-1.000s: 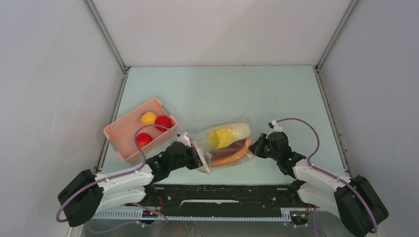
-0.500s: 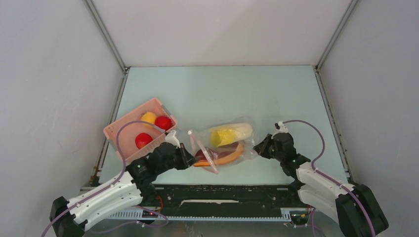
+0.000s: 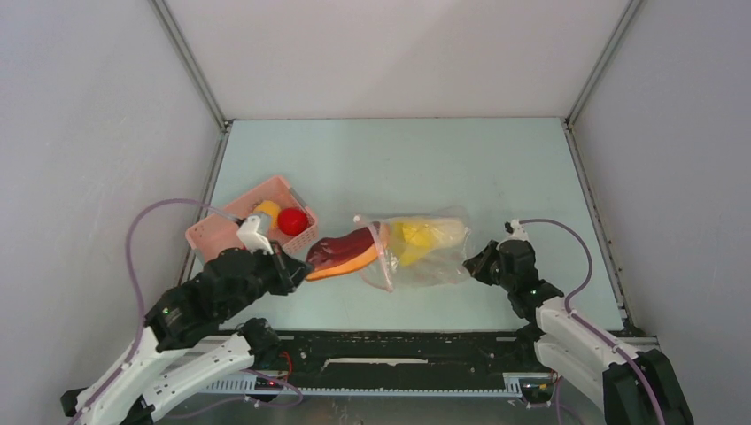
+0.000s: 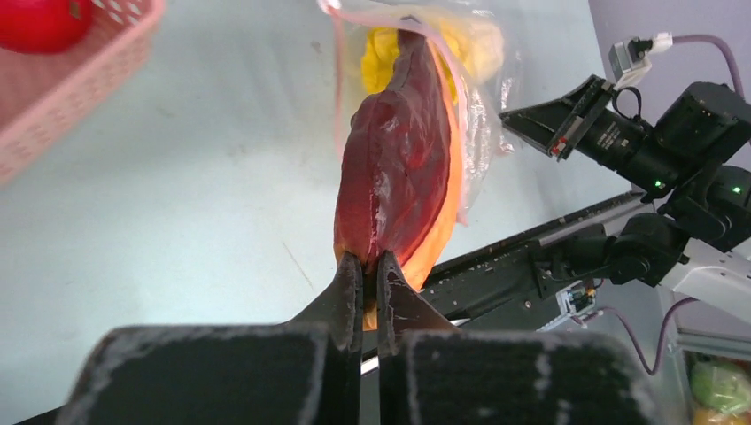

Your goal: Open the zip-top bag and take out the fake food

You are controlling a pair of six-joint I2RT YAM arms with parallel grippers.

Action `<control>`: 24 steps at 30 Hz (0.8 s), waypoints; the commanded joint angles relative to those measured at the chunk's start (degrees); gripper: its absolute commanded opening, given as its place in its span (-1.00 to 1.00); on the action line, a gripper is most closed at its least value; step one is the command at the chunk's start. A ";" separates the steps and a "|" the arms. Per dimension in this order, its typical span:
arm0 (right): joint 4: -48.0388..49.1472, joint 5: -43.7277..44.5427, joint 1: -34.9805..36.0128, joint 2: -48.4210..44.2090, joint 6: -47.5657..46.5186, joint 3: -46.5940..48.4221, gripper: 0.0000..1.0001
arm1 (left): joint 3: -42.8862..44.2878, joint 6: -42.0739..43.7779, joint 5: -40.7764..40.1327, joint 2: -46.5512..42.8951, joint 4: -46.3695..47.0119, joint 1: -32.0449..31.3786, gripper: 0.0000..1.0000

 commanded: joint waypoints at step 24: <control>0.49 2.48 -1.21 -3.05 1.66 -2.19 -1.00 | 26.26 11.68 -43.07 6.43 -31.50 -0.19 -1.00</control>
